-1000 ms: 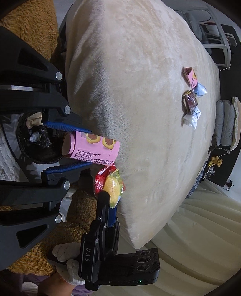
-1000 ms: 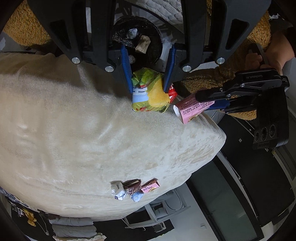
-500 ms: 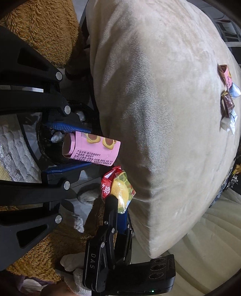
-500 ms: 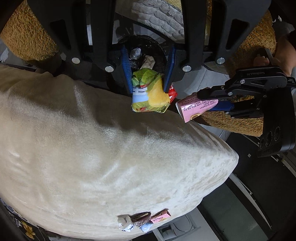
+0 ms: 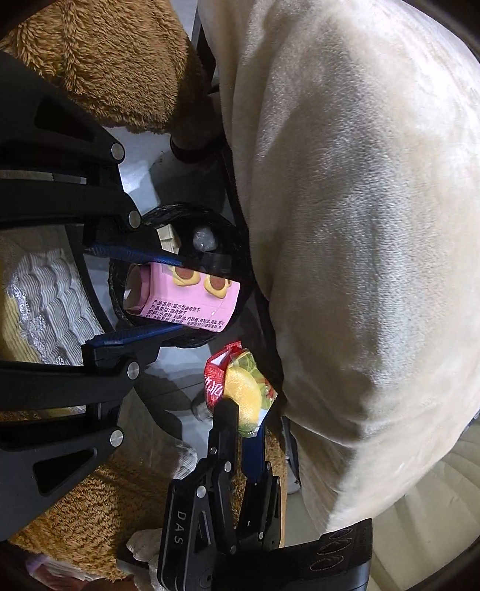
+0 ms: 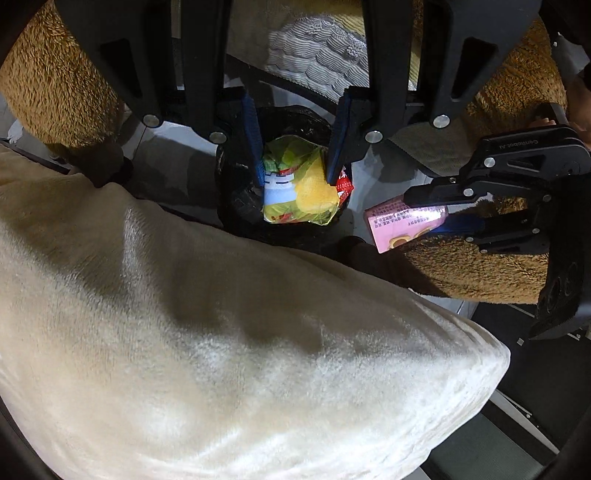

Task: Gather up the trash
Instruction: 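Open both tools to drop the wrappers into the bin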

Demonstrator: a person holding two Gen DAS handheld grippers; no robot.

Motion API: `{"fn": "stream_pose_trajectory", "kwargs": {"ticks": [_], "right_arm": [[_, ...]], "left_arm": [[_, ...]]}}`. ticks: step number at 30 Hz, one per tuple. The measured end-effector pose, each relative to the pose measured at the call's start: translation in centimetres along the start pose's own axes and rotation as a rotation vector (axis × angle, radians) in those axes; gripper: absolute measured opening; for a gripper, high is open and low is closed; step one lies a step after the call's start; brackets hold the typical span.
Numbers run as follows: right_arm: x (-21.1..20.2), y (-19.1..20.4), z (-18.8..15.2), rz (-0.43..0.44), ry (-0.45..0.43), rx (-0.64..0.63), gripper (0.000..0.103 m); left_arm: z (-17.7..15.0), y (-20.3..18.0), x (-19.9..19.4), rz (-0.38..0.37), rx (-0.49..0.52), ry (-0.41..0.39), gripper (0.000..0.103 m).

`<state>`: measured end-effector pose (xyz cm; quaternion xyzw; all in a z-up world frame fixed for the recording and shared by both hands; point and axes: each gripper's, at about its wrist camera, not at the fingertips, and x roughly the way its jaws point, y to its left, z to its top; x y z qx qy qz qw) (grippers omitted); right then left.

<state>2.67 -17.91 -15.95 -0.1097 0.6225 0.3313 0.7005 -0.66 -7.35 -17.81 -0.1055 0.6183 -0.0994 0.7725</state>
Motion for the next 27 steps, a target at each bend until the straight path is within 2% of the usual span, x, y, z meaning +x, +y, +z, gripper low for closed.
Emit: {"fn": "stream_pose_trajectory", "kwargs": {"ticks": [6, 13, 14, 15, 17, 19, 27], "right_arm": [[1.1, 0.0, 0.0, -0.008, 0.057, 0.002, 0.035], [1.8, 0.2, -0.3, -0.011, 0.078, 0.004, 0.036], [1.8, 0.1, -0.3, -0.008, 0.078, 0.006, 0.037], [1.8, 0.1, -0.2, -0.001, 0.079, 0.011, 0.037], [2.1, -0.1, -0.3, -0.002, 0.094, 0.016, 0.048], [2.1, -0.1, -0.2, -0.015, 0.092, 0.021, 0.048], [1.3, -0.7, -0.2, 0.018, 0.049, 0.042, 0.048]], "left_arm": [[-0.4, 0.2, 1.1, 0.005, -0.007, 0.061, 0.030], [-0.9, 0.3, 1.6, 0.013, -0.010, 0.079, 0.031], [-0.9, 0.3, 1.6, 0.009, -0.011, 0.083, 0.033], [-0.9, 0.2, 1.6, 0.013, -0.006, 0.083, 0.038], [-1.0, 0.0, 1.5, 0.040, 0.000, 0.073, 0.054], [-1.0, -0.1, 1.4, 0.042, -0.002, 0.068, 0.055], [-0.7, 0.5, 0.8, 0.046, -0.022, 0.041, 0.055]]}}
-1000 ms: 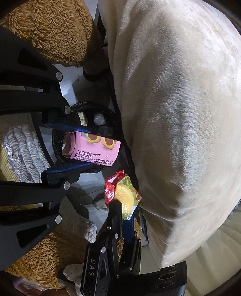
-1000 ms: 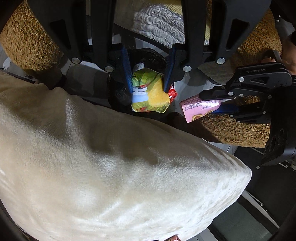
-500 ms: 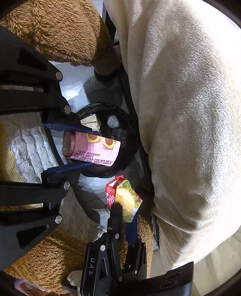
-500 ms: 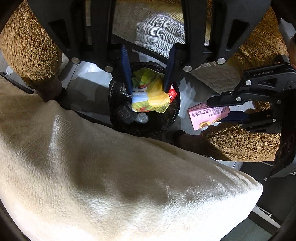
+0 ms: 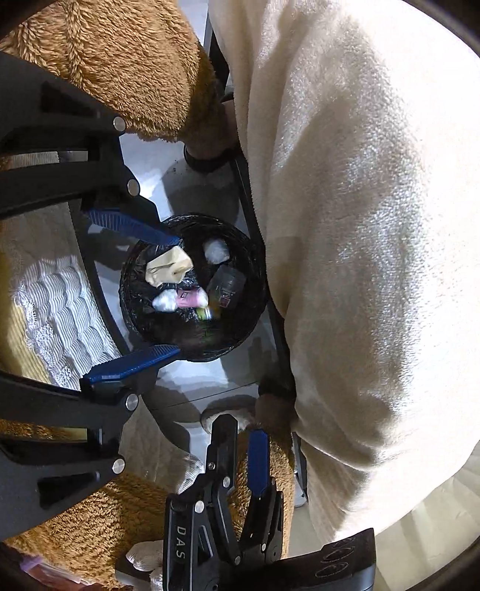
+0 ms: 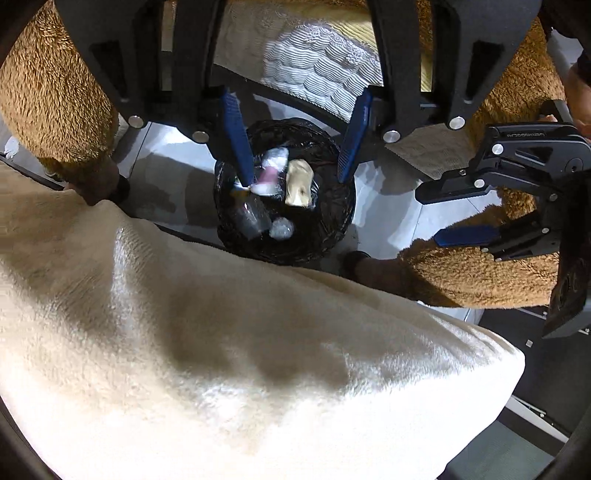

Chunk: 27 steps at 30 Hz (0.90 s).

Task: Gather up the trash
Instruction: 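Open both tools to drop the wrappers into the bin, then raise both tools back over the remaining trash on the bed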

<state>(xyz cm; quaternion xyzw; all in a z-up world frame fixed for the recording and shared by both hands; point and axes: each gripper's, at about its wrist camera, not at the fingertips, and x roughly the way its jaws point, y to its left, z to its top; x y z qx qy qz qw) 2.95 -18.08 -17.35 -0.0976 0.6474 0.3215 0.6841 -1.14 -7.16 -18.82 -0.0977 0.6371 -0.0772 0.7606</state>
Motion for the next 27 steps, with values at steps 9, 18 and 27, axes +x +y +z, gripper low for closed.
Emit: {"fn": "stream_pose_trajectory", "kwargs": {"ticks": [9, 18, 27], "right_arm": [[-2.2, 0.3, -0.1, 0.049, -0.098, -0.016, 0.048], [-6.4, 0.9, -0.6, 0.117, -0.290, -0.060, 0.048], [-11.0, 1.5, 1.0, 0.138, -0.482, -0.150, 0.051]], "left_arm": [[0.0, 0.2, -1.3, -0.014, 0.001, -0.058, 0.055], [-0.1, 0.3, -5.3, -0.071, 0.021, -0.226, 0.055], [1.6, 1.5, -9.8, -0.077, 0.035, -0.406, 0.055]]}}
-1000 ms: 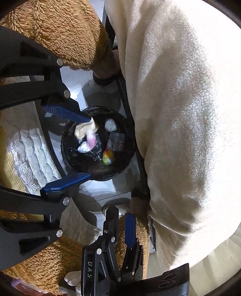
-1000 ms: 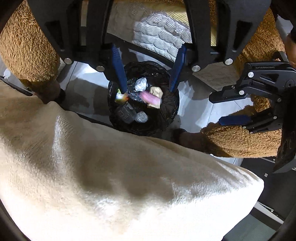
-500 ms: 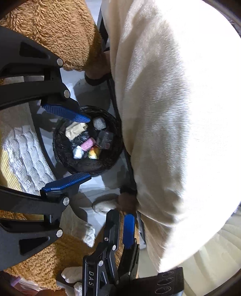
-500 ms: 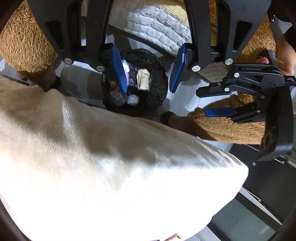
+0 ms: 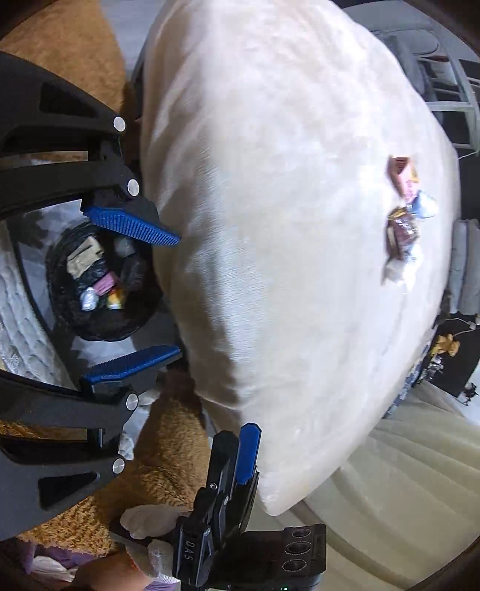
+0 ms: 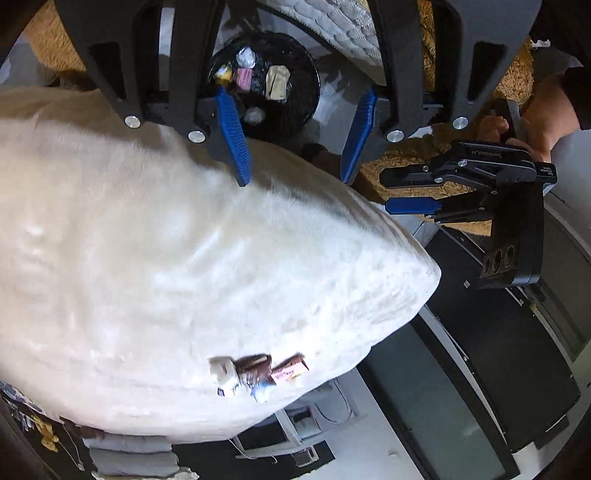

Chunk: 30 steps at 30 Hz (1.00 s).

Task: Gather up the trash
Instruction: 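Raise both tools back over the remaining trash on the bed, then grasp the white tissue pack with the right tool while the left grasps the pink juice box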

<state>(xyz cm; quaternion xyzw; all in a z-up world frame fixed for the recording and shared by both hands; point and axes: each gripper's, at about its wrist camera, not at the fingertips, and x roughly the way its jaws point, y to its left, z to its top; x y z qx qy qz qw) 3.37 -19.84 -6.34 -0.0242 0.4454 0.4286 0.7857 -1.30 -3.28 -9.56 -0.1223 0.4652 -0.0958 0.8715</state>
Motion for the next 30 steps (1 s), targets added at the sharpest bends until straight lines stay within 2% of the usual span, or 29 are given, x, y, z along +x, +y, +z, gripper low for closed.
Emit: {"fn": "stream_pose_trajectory", "kwargs": {"ticks": [5, 9, 11, 13, 16, 18, 19, 22, 23, 24, 26, 30], "right_arm": [[-0.6, -0.7, 3.5, 0.003, -0.064, -0.027, 0.055], [-0.2, -1.3, 6.2, -0.031, -0.096, -0.058, 0.055], [0.2, -2.1, 7.7, -0.044, -0.109, -0.047, 0.065], [0.7, -3.0, 9.4, -0.061, -0.125, -0.035, 0.066], [1.3, -4.3, 11.5, -0.064, -0.150, -0.005, 0.073], [1.7, -5.3, 12.9, -0.049, -0.162, 0.019, 0.078], [1.9, -5.7, 13.6, -0.055, -0.170, 0.025, 0.082], [2.9, -6.6, 15.2, -0.073, -0.172, 0.031, 0.082], [3.3, -6.8, 15.5, -0.079, -0.169, 0.034, 0.082], [3.7, -7.2, 16.0, -0.085, -0.169, 0.042, 0.082], [4.8, -8.0, 16.9, -0.074, -0.160, 0.056, 0.091], [6.7, -8.8, 18.1, -0.076, -0.136, 0.060, 0.091]], "left_arm": [[2.8, 0.8, -1.5, 0.022, 0.020, -0.074, 0.055], [5.6, 1.5, -2.3, 0.068, 0.066, -0.120, 0.055], [7.1, 2.2, -2.5, 0.106, 0.075, -0.149, 0.055], [8.7, 3.1, -2.5, 0.121, 0.071, -0.165, 0.055], [11.0, 4.7, -2.5, 0.121, 0.050, -0.180, 0.056], [12.3, 5.3, -2.5, 0.131, 0.058, -0.204, 0.075], [12.8, 5.5, -2.4, 0.144, 0.069, -0.213, 0.077], [14.6, 6.5, -1.9, 0.181, 0.083, -0.235, 0.077], [15.2, 6.9, -1.7, 0.178, 0.081, -0.237, 0.080], [15.9, 7.3, -1.3, 0.187, 0.086, -0.245, 0.089], [16.9, 8.1, -0.7, 0.192, 0.098, -0.260, 0.096], [18.5, 10.1, 0.7, 0.174, 0.073, -0.248, 0.096]]}}
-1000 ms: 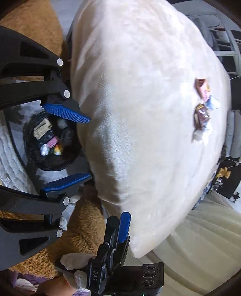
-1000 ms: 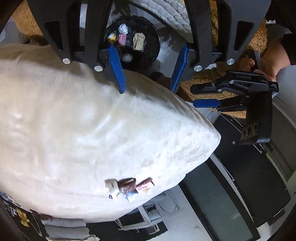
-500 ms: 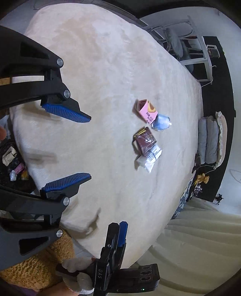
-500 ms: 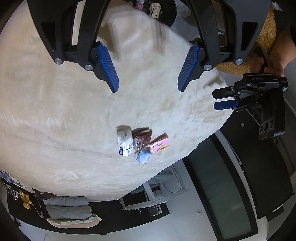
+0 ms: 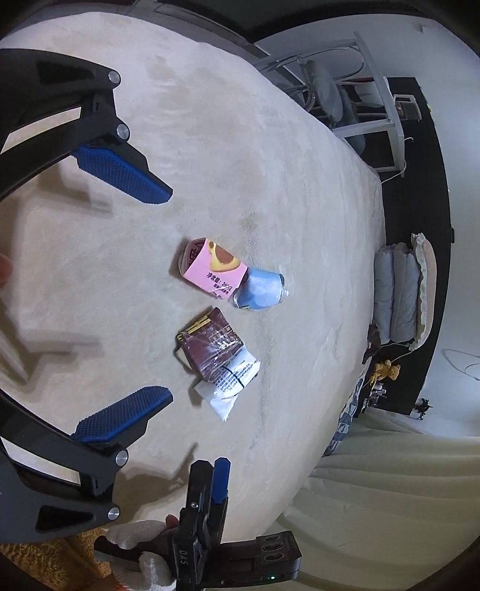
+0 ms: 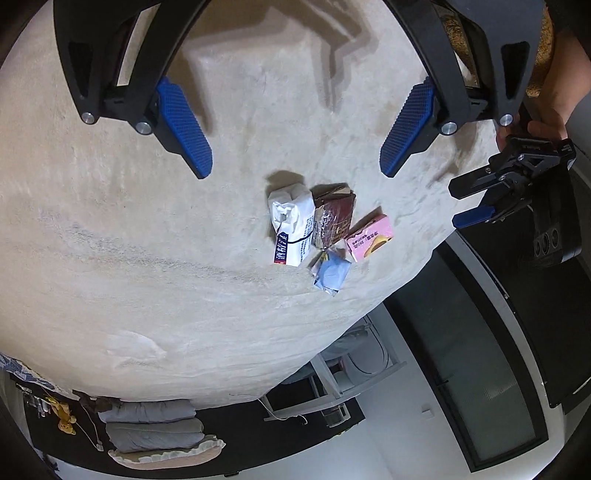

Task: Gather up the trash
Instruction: 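Grasp the white tissue pack with the right tool while the left grasps the pink juice box, then carry the tissue pack and juice box down over the black bin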

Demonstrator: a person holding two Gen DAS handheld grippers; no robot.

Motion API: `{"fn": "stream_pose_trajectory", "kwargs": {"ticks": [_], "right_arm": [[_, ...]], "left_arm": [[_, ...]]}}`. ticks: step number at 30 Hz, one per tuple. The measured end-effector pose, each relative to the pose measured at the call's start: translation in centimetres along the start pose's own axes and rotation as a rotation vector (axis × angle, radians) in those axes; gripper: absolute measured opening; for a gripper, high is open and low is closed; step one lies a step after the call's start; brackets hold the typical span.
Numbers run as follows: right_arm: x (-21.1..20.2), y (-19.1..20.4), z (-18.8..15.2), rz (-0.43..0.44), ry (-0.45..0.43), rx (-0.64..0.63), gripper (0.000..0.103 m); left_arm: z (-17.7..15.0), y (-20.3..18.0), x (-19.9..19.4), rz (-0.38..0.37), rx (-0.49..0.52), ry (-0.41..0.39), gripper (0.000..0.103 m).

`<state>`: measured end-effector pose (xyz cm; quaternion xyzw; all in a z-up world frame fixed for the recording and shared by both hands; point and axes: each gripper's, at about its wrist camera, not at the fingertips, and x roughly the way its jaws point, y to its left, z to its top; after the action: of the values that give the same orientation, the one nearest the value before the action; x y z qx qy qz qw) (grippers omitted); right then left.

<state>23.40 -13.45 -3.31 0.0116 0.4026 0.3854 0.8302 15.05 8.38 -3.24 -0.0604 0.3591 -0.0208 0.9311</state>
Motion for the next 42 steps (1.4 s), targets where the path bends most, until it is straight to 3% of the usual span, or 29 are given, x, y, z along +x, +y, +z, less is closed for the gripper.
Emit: {"fn": "stream_pose_trajectory", "kwargs": {"ticks": [8, 15, 20, 25, 27, 42], "right_arm": [[4.1, -1.0, 1.7, 0.028, 0.039, 0.033, 0.091], [6.2, -2.0, 3.0, 0.047, 0.046, 0.059, 0.090], [7.4, -2.2, 3.5, 0.045, 0.071, 0.041, 0.068], [8.1, -1.9, 3.4, 0.051, 0.089, 0.025, 0.043], [8.1, -1.7, 3.3, 0.051, 0.090, 0.018, 0.039], [4.4, -1.4, 2.6, 0.031, 0.029, 0.022, 0.037]], "left_arm": [[1.3, 0.9, 4.1, 0.070, 0.075, 0.032, 0.096], [2.1, 1.7, 6.8, 0.060, 0.078, 0.067, 0.096], [2.6, 1.8, 8.1, 0.038, 0.101, 0.081, 0.094], [2.7, 1.2, 9.4, 0.013, 0.135, 0.115, 0.063], [2.5, 0.9, 9.9, 0.025, 0.151, 0.130, 0.041], [2.1, -0.5, 7.4, 0.022, 0.143, 0.085, 0.041]]}}
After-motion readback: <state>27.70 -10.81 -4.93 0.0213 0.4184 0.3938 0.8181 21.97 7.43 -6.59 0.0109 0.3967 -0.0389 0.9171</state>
